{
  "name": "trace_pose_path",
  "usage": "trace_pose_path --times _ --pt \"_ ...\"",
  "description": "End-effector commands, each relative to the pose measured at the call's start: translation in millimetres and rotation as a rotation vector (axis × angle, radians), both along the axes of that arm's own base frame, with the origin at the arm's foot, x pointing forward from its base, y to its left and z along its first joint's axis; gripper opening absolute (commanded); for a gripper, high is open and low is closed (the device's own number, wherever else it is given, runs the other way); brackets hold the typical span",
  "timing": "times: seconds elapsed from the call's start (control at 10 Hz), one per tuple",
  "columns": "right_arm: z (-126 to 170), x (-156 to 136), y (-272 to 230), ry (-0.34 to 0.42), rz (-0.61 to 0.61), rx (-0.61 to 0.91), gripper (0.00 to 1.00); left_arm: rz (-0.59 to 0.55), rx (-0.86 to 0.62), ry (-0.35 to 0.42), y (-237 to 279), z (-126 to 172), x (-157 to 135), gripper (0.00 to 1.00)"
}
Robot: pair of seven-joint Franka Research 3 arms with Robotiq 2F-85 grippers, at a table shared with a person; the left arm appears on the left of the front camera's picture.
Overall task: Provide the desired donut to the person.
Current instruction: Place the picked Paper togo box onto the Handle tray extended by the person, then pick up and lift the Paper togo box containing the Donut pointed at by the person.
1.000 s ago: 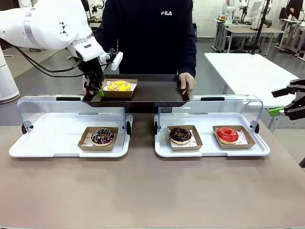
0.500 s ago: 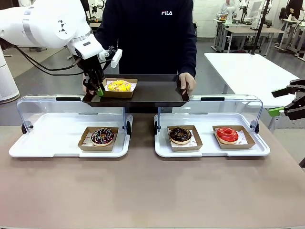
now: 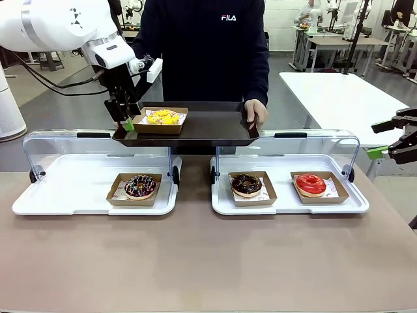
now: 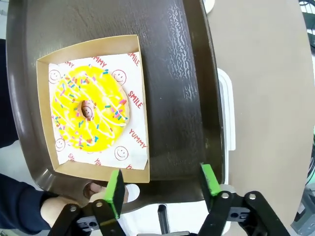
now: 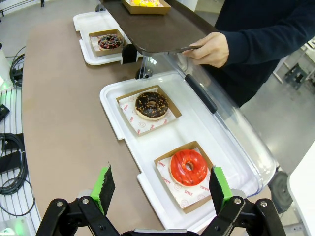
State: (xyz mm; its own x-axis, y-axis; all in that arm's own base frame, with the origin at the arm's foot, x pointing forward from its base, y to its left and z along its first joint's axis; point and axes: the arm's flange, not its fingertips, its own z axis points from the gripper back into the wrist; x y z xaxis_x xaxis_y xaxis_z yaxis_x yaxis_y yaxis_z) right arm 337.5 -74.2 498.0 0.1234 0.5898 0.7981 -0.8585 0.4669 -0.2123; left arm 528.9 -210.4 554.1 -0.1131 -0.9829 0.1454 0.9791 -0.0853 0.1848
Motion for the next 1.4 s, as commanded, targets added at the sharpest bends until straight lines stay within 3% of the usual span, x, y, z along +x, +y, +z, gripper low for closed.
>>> trace_pose_path --times 0.0,0.5,0.6,0.7,1.3 --pt "-2.7 3.6 -0.4 -0.016 0.012 0.025 1.0 0.028 -0.026 0.025 1.8 9.3 0.3 1.0" --pt "-2.7 3.6 -0.4 -0.016 0.012 0.025 1.0 0.043 -0.088 0.042 15.8 20.0 -5.5 1.0" --pt "-2.7 3.6 -0.4 -0.016 0.012 0.025 1.0 0.02 -0.084 0.087 17.3 19.3 -13.2 1.0" --pt "-2.7 3.6 -0.4 -0.016 0.012 0.025 1.0 0.04 -0.063 0.025 11.8 15.0 0.0 1.0" --pt "-2.7 3.6 -0.4 -0.016 0.012 0.025 1.0 0.04 -0.063 0.025 11.8 15.0 0.0 1.0"
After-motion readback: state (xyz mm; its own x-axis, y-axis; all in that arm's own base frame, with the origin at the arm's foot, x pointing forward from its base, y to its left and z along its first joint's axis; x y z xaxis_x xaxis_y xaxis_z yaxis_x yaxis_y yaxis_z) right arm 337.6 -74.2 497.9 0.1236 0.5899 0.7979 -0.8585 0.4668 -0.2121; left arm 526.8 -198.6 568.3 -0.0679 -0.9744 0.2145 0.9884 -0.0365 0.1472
